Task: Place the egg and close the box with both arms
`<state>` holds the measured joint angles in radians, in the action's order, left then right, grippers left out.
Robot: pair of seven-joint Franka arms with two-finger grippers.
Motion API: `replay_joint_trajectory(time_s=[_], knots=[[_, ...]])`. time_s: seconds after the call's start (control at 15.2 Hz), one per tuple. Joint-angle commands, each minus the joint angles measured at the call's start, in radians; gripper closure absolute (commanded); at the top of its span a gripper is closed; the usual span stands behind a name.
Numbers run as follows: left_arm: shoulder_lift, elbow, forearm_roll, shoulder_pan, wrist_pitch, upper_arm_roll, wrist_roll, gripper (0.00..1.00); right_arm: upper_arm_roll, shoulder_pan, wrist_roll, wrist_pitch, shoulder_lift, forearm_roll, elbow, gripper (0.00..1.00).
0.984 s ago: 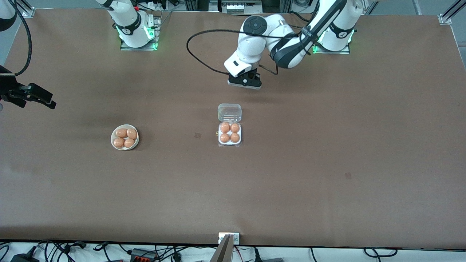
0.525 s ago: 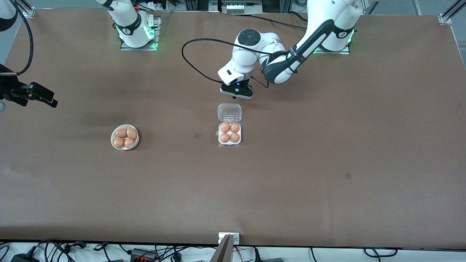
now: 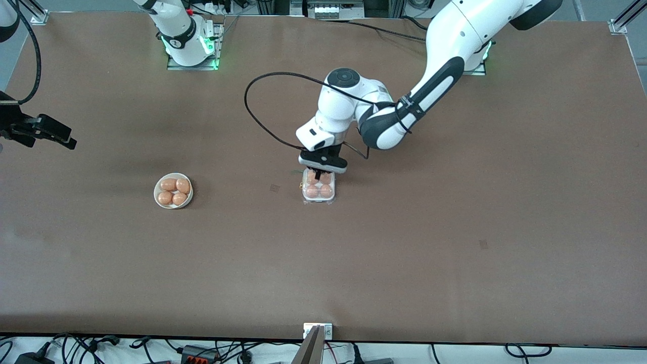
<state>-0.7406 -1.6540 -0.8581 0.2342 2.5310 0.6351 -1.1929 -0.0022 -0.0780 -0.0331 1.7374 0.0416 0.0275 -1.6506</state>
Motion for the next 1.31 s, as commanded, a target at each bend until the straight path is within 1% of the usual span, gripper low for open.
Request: replay_joint_trajectory(time_s=[0.0, 0.13, 0.33, 0.39, 0.52, 0.59, 0.79, 0.98, 1.11, 1.25], knots=[[0.007, 0.017, -0.015, 0.001, -0.021, 0.012, 0.001, 0.99, 0.013, -0.003, -0.01, -0.009, -0.012, -0.014, -0.001, 0.0], [0.058, -0.024, -0.012, -0.022, -0.084, 0.046, 0.003, 0.99, 0.011, 0.004, -0.007, -0.01, -0.012, -0.037, -0.001, 0.0], [0.061, -0.023, -0.01, -0.123, -0.193, 0.151, 0.013, 0.99, 0.007, 0.012, -0.002, -0.025, -0.017, -0.037, -0.003, 0.0], [0.06, -0.02, -0.007, -0.153, -0.243, 0.191, 0.05, 0.99, 0.007, 0.012, -0.001, -0.038, -0.02, -0.037, -0.001, 0.0], [0.06, -0.001, 0.004, -0.187, -0.395, 0.26, 0.146, 0.99, 0.005, 0.012, -0.005, -0.055, -0.025, -0.037, -0.001, 0.0], [0.06, 0.017, 0.028, -0.193, -0.47, 0.279, 0.189, 0.99, 0.005, 0.009, -0.01, -0.058, -0.029, -0.037, -0.001, 0.0], [0.063, 0.043, 0.034, -0.184, -0.648, 0.288, 0.355, 0.99, 0.008, 0.012, -0.005, -0.076, -0.031, -0.037, -0.001, 0.0], [0.067, 0.089, 0.033, -0.194, -0.854, 0.333, 0.528, 0.99, 0.005, 0.009, -0.01, -0.087, -0.051, -0.037, -0.003, 0.0], [0.075, 0.138, 0.033, -0.194, -1.002, 0.339, 0.706, 0.99, 0.004, 0.008, -0.004, -0.095, -0.054, -0.037, -0.003, 0.0], [0.083, 0.187, 0.024, -0.199, -1.096, 0.336, 0.868, 0.98, 0.005, 0.007, -0.004, -0.102, -0.06, -0.037, -0.005, 0.0]])
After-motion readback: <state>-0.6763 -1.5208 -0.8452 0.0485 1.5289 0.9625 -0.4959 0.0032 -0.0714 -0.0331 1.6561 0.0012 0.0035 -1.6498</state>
